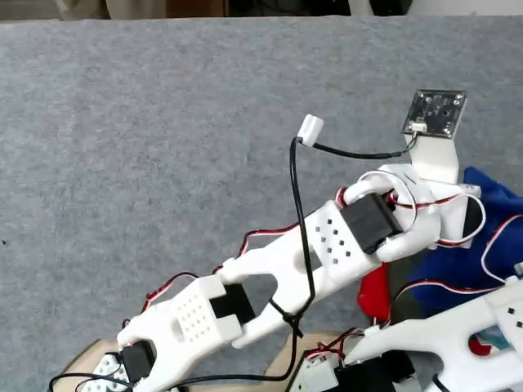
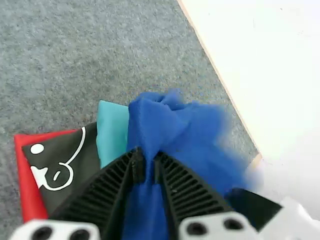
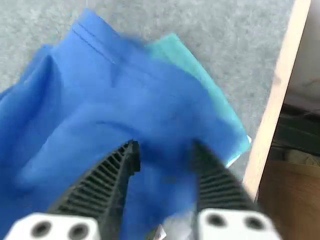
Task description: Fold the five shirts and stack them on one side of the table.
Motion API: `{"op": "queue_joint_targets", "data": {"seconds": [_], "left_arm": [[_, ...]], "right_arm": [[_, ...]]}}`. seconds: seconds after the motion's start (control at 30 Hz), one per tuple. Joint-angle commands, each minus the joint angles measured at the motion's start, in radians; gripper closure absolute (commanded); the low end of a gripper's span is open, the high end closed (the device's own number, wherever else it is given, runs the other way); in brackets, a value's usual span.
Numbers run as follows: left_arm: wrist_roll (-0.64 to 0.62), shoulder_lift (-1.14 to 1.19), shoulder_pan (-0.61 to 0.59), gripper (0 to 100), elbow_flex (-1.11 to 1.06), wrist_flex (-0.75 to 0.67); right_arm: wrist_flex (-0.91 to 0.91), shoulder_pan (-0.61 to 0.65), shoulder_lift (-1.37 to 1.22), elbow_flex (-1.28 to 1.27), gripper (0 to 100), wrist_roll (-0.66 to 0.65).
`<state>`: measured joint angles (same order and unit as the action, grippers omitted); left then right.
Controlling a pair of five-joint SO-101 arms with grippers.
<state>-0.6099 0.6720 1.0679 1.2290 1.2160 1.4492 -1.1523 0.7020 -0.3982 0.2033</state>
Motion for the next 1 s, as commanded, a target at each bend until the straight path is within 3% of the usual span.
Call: {"op": "queue_joint_targets", "data": {"seconds": [0.0, 0.1, 0.27, 0.37, 0.5, 0.57, 0.67, 0.77, 0.97], "left_arm": [[0.000, -0.038, -0.015, 84, 0.005, -0.005], [0.003, -0.038, -0.017, 83, 0.014, 0.020], [0.005, -0.047, -0.037, 83, 0.014, 0.044], [0.012, -0.050, -0.091, 83, 0.015, 0.068], [0.109, -0.064, -0.209, 97, 0.087, 0.155], [0.160, -0.074, -0.273, 98, 0.130, 0.238], [0.235, -0.087, -0.376, 98, 0.242, 0.393], [0.318, -0.087, -0.485, 98, 0.371, 0.552], [0.505, -0.206, -0.715, 98, 0.405, 0.549]], "right_arm": [[-0.025, -0.010, 0.031, -0.010, 52.5, -0.009], [-0.025, -0.008, 0.031, -0.005, 46.6, -0.008], [-0.021, 0.038, 0.036, 0.001, 52.5, -0.008], [-0.005, 0.082, 0.077, 0.045, 64.5, -0.008], [0.020, 0.205, 0.182, 0.113, 89.6, -0.008], [0.012, 0.309, 0.236, 0.111, 99.8, -0.008], [0.012, 0.519, 0.308, 0.088, 95.0, -0.008], [-0.011, 0.779, 0.369, 0.054, 96.3, -0.011], [-0.121, 1.193, 0.467, -0.073, 98.8, -0.080]]}}
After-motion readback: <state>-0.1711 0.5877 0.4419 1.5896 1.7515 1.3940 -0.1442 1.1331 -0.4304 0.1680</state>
